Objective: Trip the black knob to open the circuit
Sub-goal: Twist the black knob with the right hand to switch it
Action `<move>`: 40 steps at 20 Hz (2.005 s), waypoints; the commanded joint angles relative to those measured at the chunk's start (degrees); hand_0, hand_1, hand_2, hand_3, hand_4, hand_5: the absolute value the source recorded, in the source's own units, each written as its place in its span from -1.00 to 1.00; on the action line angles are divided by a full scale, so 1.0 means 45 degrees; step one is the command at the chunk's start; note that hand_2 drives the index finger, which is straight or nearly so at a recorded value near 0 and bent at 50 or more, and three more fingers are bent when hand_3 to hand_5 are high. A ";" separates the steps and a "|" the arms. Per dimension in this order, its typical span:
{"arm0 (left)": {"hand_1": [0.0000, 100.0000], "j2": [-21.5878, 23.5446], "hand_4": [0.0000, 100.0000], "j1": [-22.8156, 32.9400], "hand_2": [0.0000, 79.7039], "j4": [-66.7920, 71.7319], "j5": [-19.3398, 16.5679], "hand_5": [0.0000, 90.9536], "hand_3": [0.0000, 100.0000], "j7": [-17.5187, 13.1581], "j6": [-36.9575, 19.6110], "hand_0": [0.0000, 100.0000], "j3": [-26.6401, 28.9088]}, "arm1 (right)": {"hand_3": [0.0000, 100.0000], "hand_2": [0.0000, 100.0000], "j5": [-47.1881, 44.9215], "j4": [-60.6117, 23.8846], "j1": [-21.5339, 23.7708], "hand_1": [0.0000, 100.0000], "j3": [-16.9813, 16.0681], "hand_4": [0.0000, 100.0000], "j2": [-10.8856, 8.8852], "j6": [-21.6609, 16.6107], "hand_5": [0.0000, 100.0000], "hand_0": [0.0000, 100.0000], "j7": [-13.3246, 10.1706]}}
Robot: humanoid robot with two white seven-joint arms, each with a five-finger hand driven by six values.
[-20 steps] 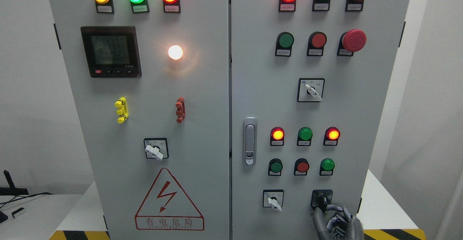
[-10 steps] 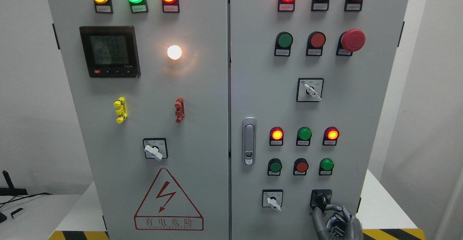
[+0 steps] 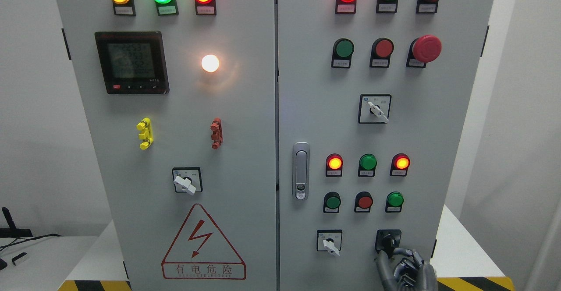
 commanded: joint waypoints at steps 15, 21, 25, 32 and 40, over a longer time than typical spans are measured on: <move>-0.22 0.0012 -1.00 0.0000 -1.00 0.0000 0.0058 -1.00 -1.00 0.0005 -0.0003 -0.76 0.0000 | 0.92 0.19 -0.0251 0.0030 -0.0063 0.39 0.0066 0.92 0.0037 0.0033 1.00 -0.18 0.0020; -0.22 -0.0008 -1.00 0.0001 -1.00 0.0000 0.0058 -1.00 -1.00 0.0005 -0.0003 -0.76 0.0000 | 0.92 0.19 -0.0134 0.0030 -0.0063 0.39 0.0183 0.92 0.0037 0.0033 1.00 -0.18 0.0039; -0.22 -0.0008 -1.00 0.0000 -1.00 0.0000 0.0058 -1.00 -1.00 0.0005 -0.0003 -0.76 0.0000 | 0.92 0.19 -0.0075 0.0030 -0.0063 0.39 0.0203 0.92 0.0037 0.0014 1.00 -0.19 0.0040; -0.22 -0.0008 -1.00 0.0000 -1.00 0.0000 0.0058 -1.00 -1.00 0.0005 -0.0003 -0.76 0.0000 | 0.92 0.19 -0.0075 0.0030 -0.0063 0.39 0.0242 0.92 0.0037 0.0014 1.00 -0.20 0.0040; -0.22 -0.0008 -1.00 0.0000 -1.00 0.0000 0.0058 -1.00 -1.00 0.0005 -0.0003 -0.76 0.0000 | 0.93 0.19 -0.0055 0.0030 -0.0063 0.39 0.0320 0.92 0.0037 0.0033 1.00 -0.20 0.0254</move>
